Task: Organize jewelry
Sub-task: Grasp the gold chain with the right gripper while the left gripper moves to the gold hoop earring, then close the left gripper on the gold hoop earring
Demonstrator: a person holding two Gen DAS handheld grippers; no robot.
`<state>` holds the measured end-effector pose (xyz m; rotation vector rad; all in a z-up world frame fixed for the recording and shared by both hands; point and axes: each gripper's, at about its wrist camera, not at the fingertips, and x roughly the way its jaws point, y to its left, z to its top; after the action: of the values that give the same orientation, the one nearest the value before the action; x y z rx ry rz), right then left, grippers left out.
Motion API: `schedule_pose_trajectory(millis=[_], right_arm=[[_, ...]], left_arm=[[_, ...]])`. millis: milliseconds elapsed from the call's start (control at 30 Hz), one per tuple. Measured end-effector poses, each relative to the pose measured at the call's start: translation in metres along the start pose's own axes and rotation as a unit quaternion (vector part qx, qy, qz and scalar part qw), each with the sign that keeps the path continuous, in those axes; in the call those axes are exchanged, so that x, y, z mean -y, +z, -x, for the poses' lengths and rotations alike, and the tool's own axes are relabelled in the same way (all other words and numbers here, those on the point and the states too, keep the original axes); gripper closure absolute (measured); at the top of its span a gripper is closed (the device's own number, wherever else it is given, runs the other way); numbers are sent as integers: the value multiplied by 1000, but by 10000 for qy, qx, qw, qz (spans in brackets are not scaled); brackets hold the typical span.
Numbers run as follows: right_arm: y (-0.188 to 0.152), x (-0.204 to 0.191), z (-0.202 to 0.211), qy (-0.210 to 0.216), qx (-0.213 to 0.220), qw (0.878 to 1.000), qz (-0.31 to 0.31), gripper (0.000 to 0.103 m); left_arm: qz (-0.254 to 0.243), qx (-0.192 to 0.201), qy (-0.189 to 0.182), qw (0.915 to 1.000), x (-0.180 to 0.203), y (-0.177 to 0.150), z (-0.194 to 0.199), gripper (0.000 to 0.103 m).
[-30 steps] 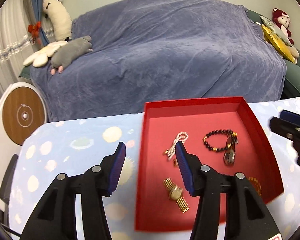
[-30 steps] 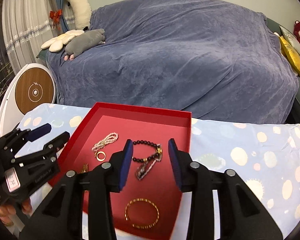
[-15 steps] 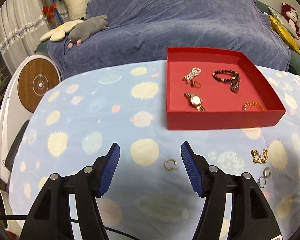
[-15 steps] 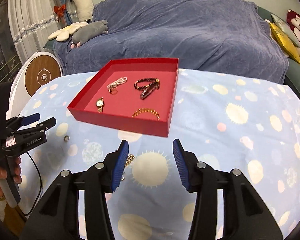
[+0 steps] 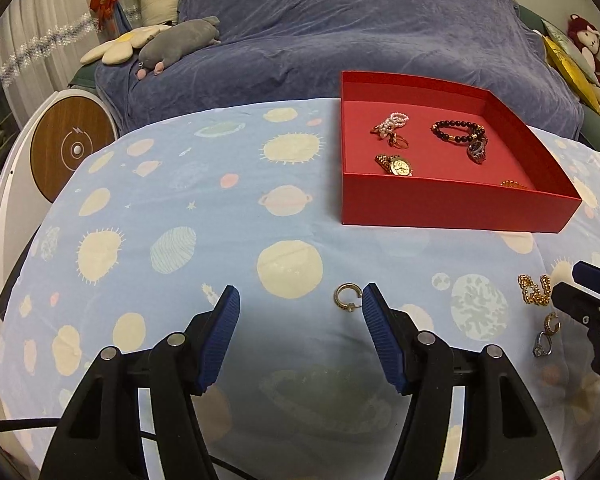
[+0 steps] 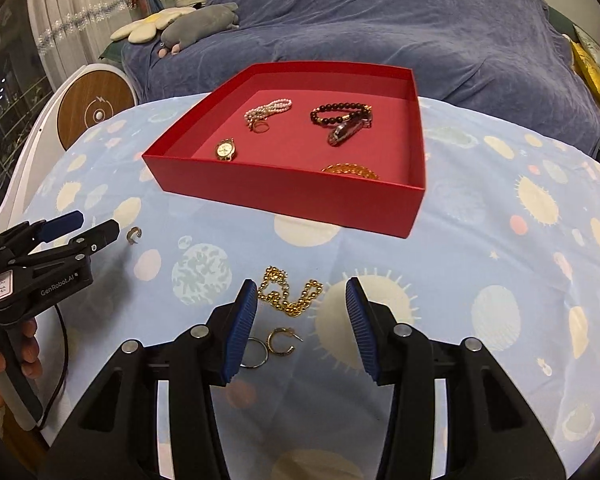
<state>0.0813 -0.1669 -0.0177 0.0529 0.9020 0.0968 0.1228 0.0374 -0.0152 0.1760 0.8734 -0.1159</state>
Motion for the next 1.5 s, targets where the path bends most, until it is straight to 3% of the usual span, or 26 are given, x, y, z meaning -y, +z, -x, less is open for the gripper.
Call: schedule_pose_trajectory(millis=[400, 500, 567, 667, 1333, 1500], right_arm=[[-2, -12, -23, -62, -154, 9996, 237, 61], [-1, -10, -24, -89, -123, 9996, 234, 71], [0, -6, -24, -92, -124, 9997, 196, 85], [2, -1, -24, -90, -126, 9998, 127, 94], [13, 26, 8, 12, 155, 9995, -274, 100], [13, 30, 16, 28, 218, 9992, -330, 100]], left_arm=[[41, -162, -87, 9998, -9, -8, -4, 41], [39, -187, -150, 9997, -8, -7, -6, 41], [22, -192, -162, 9997, -5, -7, -6, 41], [-21, -203, -186, 9996, 0, -6, -8, 41], [76, -238, -390, 9989, 6, -1, -19, 41], [118, -295, -456, 9985, 8, -1, -29, 51]])
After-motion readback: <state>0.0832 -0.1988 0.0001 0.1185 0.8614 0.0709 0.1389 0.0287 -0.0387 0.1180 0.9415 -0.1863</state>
